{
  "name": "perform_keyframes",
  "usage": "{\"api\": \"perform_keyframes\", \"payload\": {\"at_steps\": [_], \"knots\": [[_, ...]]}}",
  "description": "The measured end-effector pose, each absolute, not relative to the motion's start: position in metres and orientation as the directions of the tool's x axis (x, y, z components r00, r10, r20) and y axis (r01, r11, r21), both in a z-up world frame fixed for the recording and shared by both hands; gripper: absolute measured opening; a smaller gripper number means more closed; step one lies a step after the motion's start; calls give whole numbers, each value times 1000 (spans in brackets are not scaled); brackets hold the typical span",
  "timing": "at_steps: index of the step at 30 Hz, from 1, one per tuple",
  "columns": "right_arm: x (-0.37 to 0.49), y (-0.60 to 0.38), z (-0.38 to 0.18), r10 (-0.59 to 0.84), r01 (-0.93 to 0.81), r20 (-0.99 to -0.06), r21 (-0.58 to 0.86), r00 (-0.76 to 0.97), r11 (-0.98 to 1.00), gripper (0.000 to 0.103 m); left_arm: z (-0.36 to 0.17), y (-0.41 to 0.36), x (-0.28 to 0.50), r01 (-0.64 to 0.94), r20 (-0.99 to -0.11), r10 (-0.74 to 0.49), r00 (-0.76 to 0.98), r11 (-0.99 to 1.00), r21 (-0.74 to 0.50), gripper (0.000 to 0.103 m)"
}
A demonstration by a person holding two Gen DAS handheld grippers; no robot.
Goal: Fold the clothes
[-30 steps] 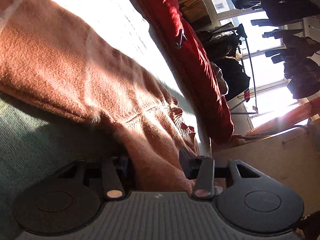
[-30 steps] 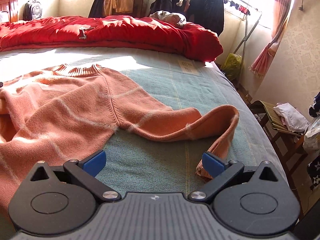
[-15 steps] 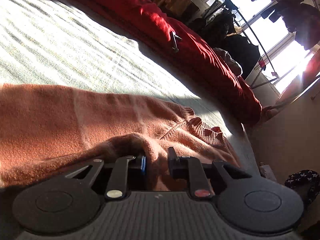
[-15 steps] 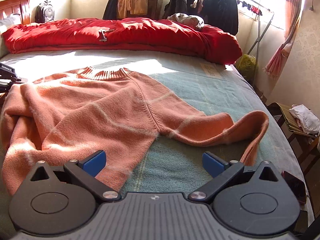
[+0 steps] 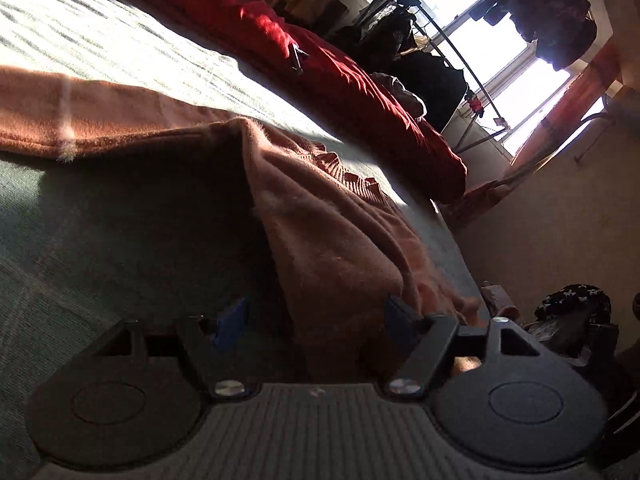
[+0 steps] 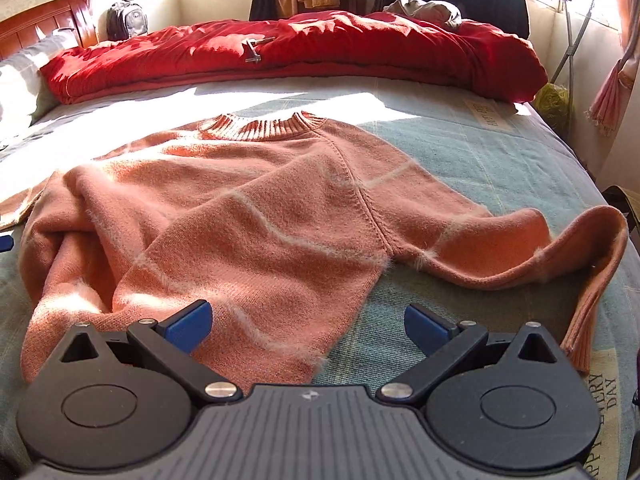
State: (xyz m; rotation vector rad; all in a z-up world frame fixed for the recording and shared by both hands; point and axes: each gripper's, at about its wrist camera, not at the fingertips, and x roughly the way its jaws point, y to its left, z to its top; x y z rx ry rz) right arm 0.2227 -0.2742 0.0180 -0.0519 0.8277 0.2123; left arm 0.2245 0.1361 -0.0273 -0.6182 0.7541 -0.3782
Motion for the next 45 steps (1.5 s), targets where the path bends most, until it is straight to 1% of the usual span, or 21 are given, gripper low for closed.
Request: {"api": "perform_keyframes", "payload": {"at_steps": [2,6,8,9,10,11,12,13,15,19,23,27,31,32,33,34,36,39,41,45], "knots": [[226,-273,18,188,-231,-733,43,653,972,103,-35,121,225,138,-538,-537,650,779,-611,73],[225,-275,18,196,-252,-735,36,649,967,103,-44,90,231,233,-588,-512,627,843,-486,73],[223,-279,17,186,-247,-741,28,645,969,103,-46,77,233,276,-585,-512,629,851,-448,73],[221,-281,16,178,-241,-745,24,642,970,103,-46,71,234,290,-580,-515,631,850,-439,70],[220,-284,15,171,-235,-749,21,640,972,103,-44,67,234,296,-575,-512,638,852,-431,66],[218,-288,14,161,-225,-752,18,639,974,103,-43,63,233,301,-570,-509,645,855,-422,46],[216,-291,14,151,-213,-755,16,638,977,103,-40,59,233,293,-581,-490,650,867,-404,18],[214,-294,14,145,-204,-756,15,638,979,103,-38,59,231,280,-584,-474,659,875,-394,16],[211,-299,14,137,-185,-754,20,642,982,103,-32,65,224,265,-565,-472,677,872,-411,14],[211,-305,15,142,-155,-746,52,651,986,103,-13,89,216,206,-543,-418,728,889,-409,13],[215,-299,17,169,-168,-740,77,652,983,103,9,117,208,136,-522,-324,789,921,-366,13],[215,-290,18,172,-191,-738,59,653,980,103,25,147,209,63,-500,-229,835,943,-327,13],[214,-288,18,170,-185,-741,62,650,981,103,16,154,219,37,-540,-250,804,927,-374,15],[214,-287,18,167,-183,-742,61,649,981,103,13,153,218,41,-548,-261,794,924,-381,18],[213,-286,18,166,-183,-744,59,647,981,103,9,152,218,45,-557,-273,785,921,-387,25],[213,-286,18,166,-183,-745,59,646,981,103,5,149,217,49,-561,-282,779,918,-393,28],[211,-284,18,166,-185,-747,59,644,981,103,-3,149,215,50,-562,-325,761,892,-449,37],[211,-282,18,171,-194,-750,58,639,979,103,-14,150,212,36,-566,-355,744,867,-496,44],[212,-279,18,174,-202,-751,55,637,978,103,-22,147,211,27,-582,-359,729,865,-500,44],[212,-274,19,204,-230,-749,71,630,971,103,-37,143,214,25,-585,-385,714,849,-528,44]]}}
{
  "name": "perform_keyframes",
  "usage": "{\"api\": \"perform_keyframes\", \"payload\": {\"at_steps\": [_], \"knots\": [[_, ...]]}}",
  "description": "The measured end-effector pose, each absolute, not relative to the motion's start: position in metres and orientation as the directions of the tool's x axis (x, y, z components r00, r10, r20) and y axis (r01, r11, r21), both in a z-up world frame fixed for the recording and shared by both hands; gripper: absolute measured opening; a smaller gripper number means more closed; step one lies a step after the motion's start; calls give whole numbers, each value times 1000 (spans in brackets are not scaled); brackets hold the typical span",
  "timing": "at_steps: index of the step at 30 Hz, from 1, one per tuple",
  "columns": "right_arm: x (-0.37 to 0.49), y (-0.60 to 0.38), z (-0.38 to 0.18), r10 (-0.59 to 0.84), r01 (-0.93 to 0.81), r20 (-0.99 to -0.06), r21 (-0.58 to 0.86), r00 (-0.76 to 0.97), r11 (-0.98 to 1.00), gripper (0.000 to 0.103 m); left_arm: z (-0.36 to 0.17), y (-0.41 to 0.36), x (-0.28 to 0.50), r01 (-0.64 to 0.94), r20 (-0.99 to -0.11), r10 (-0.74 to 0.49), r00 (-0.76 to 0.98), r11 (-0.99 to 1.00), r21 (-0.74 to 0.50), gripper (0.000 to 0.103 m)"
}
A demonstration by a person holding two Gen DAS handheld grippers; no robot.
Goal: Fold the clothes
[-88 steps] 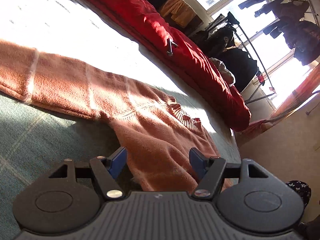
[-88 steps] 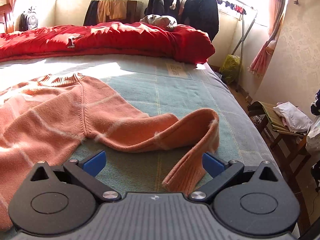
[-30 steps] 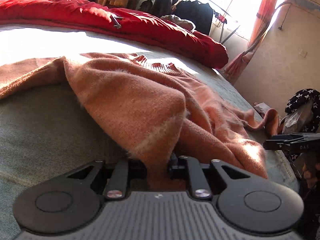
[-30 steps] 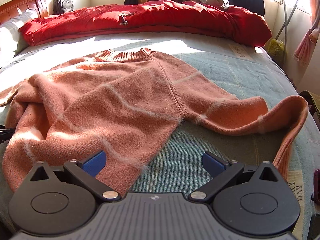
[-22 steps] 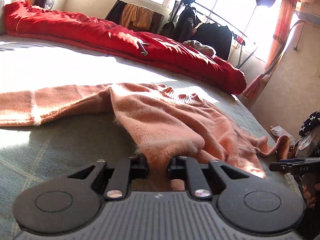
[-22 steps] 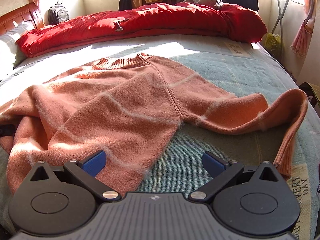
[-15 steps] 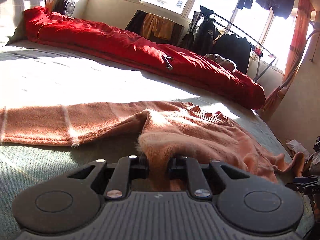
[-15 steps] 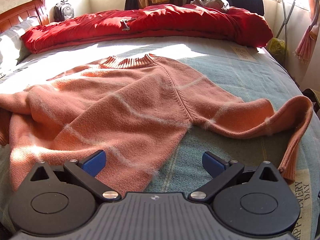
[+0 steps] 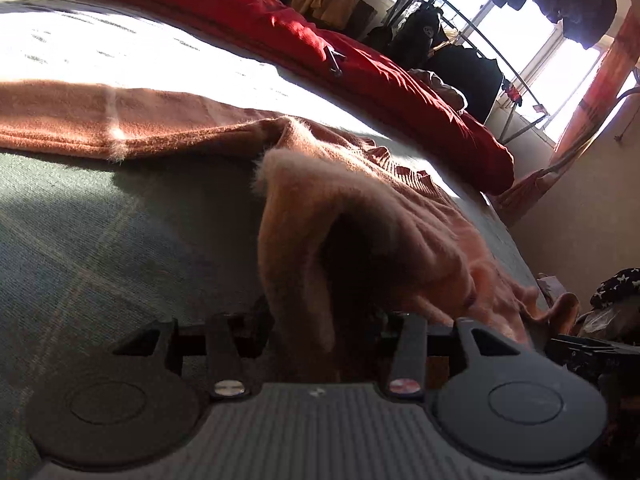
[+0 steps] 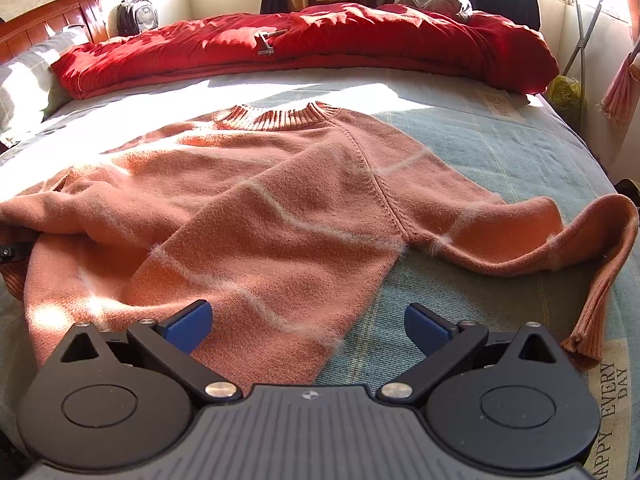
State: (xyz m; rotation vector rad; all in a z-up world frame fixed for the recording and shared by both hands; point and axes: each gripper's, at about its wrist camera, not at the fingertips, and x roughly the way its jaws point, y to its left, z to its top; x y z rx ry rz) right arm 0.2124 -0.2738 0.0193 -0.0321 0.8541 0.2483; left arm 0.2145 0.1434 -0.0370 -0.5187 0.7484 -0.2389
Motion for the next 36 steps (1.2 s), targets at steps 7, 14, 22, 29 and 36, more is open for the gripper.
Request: {"api": "perform_keyframes", "payload": {"at_steps": [7,14,22,29,36], "knots": [[200,-274,23,265,-283,-733,104,626,953,103,-48,139,218,40,-530,-400,748,823,-566,36],[188,-280,24,256,-277,-730,95,634,956,103,-52,136,215,13,-502,-408,763,786,-618,4],[174,-281,25,298,-341,-724,92,622,935,103,-4,151,185,29,-514,-349,784,847,-531,4],[159,-290,19,381,-407,-733,156,563,900,103,23,173,170,16,-507,-290,812,879,-477,5],[145,-314,4,531,-399,-716,369,454,839,103,-12,173,179,-20,-583,-318,748,867,-498,8]]}}
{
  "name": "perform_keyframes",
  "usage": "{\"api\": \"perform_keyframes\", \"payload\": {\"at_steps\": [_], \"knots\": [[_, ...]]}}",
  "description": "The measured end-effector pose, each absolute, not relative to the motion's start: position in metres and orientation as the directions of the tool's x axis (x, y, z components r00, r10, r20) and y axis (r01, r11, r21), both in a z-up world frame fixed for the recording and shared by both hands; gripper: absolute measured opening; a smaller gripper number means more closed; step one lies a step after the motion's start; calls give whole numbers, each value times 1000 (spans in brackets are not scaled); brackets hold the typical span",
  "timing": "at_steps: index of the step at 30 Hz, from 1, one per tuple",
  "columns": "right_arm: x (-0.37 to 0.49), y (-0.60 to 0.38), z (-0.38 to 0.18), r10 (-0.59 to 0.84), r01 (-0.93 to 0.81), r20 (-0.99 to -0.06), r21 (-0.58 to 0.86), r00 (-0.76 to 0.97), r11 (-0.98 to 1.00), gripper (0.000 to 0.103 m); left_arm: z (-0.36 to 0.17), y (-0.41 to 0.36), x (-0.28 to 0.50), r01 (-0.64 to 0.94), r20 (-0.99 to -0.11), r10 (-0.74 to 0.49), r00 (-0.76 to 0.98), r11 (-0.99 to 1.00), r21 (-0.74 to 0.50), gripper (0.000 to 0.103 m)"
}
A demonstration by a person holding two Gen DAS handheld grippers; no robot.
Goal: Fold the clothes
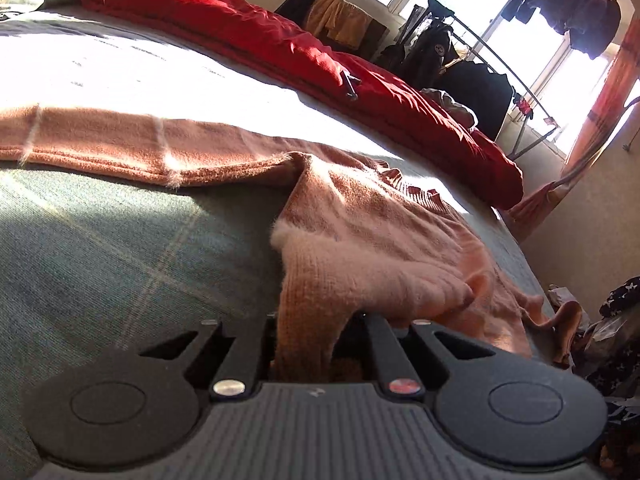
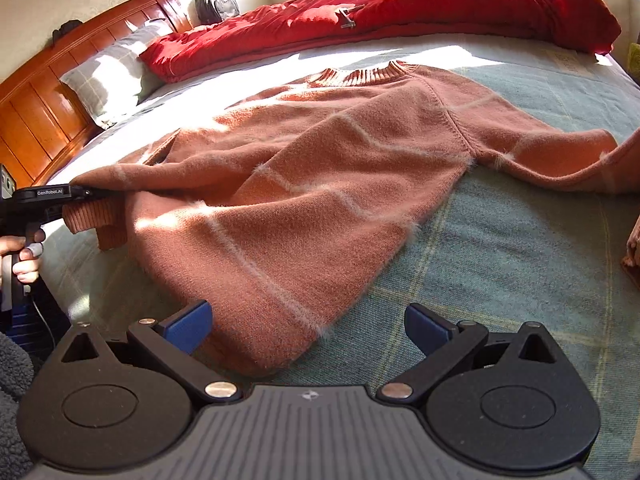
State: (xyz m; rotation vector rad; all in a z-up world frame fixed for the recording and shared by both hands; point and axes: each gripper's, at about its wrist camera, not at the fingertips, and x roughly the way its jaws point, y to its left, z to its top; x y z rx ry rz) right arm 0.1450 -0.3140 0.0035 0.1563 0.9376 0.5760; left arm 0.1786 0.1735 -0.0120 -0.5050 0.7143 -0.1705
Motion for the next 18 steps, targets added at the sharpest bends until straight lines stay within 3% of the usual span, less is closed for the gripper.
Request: {"api": "perform_keyframes", "payload": {"at_steps": [8,13,18], "knots": [[159,-329,-45,740,-216,-557,724,377,655,103,-17,176,188,-15,-608,-325,724,874,-485,12],[181,-307,-56,806,-213,-462,802,371,558,103,-19,177,194,-14,-619,-332,712,874,-485,13],[198,-290,-31,802,-236,-458,791,384,565,103,-18,179,196,5,-621,-342,705,878,-478,14]]}}
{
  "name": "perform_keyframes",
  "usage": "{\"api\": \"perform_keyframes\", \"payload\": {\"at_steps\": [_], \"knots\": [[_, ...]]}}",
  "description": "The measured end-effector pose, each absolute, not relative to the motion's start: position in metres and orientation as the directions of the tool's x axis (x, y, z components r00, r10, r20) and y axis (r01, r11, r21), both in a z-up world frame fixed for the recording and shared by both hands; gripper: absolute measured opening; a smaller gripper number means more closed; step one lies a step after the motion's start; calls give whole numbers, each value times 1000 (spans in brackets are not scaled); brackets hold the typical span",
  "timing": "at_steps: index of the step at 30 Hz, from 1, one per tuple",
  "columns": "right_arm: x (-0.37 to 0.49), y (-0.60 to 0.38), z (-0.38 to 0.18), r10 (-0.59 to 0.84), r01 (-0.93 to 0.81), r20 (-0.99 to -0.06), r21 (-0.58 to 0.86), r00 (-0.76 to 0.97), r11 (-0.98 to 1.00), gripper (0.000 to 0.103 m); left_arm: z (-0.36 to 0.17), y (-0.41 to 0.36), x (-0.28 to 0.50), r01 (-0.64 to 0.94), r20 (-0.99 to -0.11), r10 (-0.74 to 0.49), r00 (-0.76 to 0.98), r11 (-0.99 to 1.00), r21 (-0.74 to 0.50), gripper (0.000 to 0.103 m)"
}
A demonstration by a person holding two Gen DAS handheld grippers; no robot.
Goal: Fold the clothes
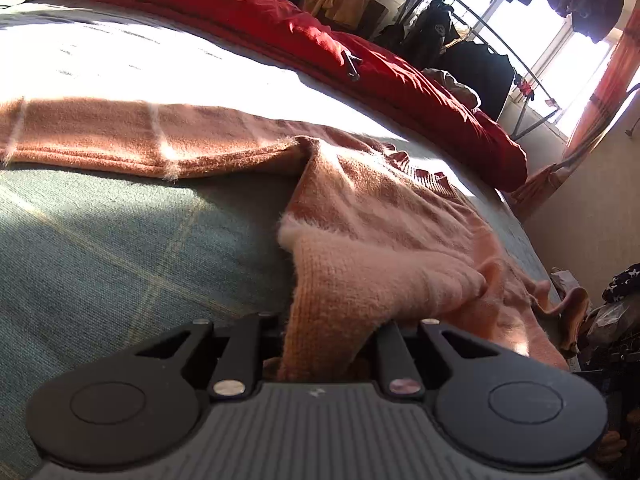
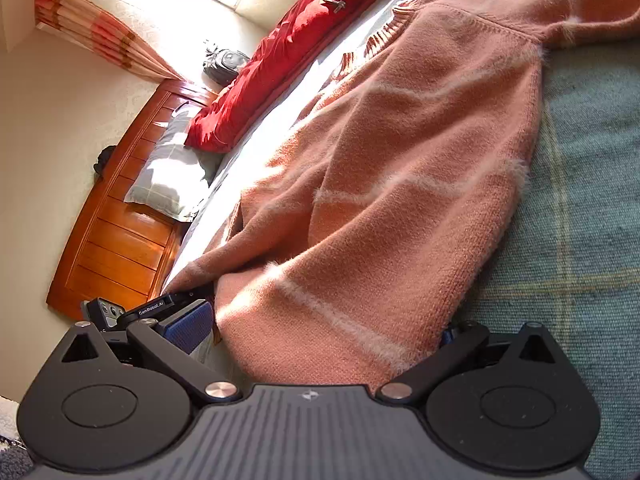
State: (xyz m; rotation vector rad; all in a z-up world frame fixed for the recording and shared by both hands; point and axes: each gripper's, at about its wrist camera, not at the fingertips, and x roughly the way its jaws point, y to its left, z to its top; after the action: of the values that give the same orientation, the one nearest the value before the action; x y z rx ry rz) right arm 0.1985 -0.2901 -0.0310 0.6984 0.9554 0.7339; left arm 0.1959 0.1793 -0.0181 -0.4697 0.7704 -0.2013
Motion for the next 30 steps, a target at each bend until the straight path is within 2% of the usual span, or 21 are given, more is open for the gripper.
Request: {"api": "perform_keyframes", "payload": {"at_steps": [7,9,14,17,22,25,26,27,28,29,30], "knots": [[219,-260,41,767,-412,-429,662,478,627,103,-21,183,200,23,-610,-362,705,871,-490,14],[229,-240,49,733,-435,-461,598,500,673,103,-22,184,201,28,-608,-369,703,868,-496,14],[254,-184,28,637,-444,-622,462,456,768,103,-23,187,201,42,-602,-384,700,864,-502,14],[254,-179,2,593,-408,-686,440,421,800,103,-24,190,199,44,-605,-381,699,867,-496,15],[234,-208,-2,603,-359,-670,486,433,797,103,-32,196,198,55,-605,-403,687,858,-510,23],[219,-229,-3,586,-310,-674,498,450,810,103,-37,198,203,64,-601,-425,677,847,-527,19],[216,-235,-6,581,-292,-678,503,451,813,103,-36,196,204,73,-596,-428,680,848,-525,13],[213,-240,-9,585,-278,-674,517,451,810,99,-35,195,204,81,-592,-431,680,848,-524,8],[209,-244,-11,594,-271,-664,533,453,802,92,-32,194,204,85,-594,-426,682,853,-515,8],[206,-246,-12,608,-271,-651,550,454,790,72,-30,193,204,88,-595,-422,684,858,-506,6],[203,-248,-12,622,-271,-637,566,455,779,63,-27,193,203,93,-592,-423,686,858,-506,5]]}}
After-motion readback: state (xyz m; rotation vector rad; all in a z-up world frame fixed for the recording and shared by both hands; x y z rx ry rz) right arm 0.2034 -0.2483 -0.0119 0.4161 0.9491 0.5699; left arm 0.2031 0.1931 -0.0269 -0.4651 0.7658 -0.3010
